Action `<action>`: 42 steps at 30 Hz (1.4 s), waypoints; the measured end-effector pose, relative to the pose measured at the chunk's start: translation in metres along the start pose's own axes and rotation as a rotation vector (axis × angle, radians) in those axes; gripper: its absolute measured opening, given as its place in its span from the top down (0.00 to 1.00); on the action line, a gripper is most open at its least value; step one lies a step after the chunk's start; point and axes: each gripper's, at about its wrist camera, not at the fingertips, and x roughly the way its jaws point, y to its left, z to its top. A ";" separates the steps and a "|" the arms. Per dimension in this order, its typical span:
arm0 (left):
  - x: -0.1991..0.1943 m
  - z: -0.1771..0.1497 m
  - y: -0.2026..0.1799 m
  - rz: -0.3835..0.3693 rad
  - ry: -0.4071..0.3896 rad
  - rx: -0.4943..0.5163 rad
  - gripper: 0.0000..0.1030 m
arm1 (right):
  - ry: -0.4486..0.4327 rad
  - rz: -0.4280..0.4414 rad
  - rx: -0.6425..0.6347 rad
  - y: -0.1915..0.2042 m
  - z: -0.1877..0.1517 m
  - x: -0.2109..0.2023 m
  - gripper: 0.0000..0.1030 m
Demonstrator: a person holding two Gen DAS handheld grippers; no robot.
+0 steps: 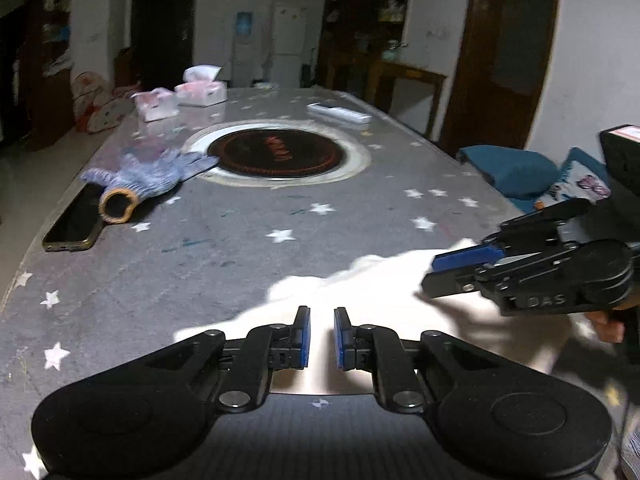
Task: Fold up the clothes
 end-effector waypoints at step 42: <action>-0.061 -0.060 -0.001 -0.027 -0.049 -0.076 0.72 | -0.032 -0.050 0.041 0.017 -0.080 -0.074 0.70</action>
